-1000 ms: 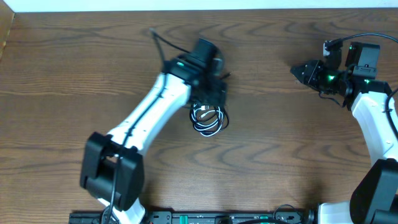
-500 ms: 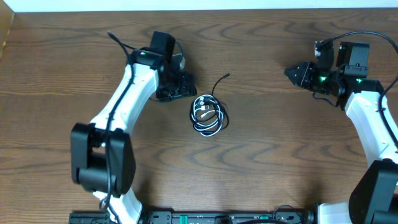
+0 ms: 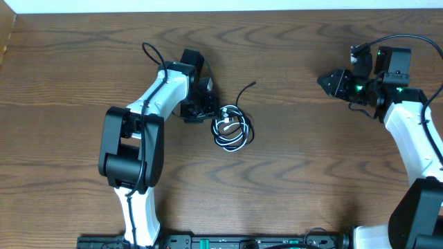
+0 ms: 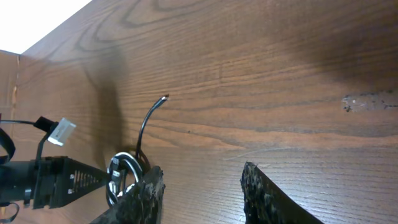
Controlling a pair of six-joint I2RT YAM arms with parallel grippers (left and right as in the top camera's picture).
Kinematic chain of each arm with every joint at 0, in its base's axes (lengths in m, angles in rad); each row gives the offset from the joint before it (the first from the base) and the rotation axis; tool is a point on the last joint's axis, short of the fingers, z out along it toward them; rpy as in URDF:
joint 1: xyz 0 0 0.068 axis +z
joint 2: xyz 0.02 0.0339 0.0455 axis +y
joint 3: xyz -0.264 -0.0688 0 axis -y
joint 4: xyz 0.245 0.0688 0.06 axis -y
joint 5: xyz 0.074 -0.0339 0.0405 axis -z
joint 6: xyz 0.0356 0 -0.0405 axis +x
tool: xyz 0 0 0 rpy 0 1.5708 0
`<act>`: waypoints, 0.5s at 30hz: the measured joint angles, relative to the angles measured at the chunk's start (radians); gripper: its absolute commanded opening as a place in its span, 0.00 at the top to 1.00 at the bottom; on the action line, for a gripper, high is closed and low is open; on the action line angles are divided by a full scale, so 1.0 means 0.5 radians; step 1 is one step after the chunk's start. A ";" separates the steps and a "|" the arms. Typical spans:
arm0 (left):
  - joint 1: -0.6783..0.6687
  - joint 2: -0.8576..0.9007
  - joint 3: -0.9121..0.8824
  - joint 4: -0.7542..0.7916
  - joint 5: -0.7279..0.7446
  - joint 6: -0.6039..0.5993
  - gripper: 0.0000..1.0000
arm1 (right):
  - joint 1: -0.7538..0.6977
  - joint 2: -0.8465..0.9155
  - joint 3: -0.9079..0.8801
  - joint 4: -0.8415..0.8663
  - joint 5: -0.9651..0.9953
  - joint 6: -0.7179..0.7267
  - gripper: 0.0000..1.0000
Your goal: Untangle cables
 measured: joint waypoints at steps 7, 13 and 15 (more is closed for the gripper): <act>-0.008 0.061 0.018 -0.004 0.038 0.069 0.60 | 0.000 0.000 0.000 -0.009 0.005 -0.003 0.61; -0.008 0.099 0.042 -0.009 0.067 0.085 0.90 | 0.000 0.000 0.000 -0.012 0.007 -0.004 0.61; -0.008 0.106 0.043 -0.013 0.069 0.092 0.92 | 0.000 0.000 0.000 -0.014 0.007 -0.005 0.61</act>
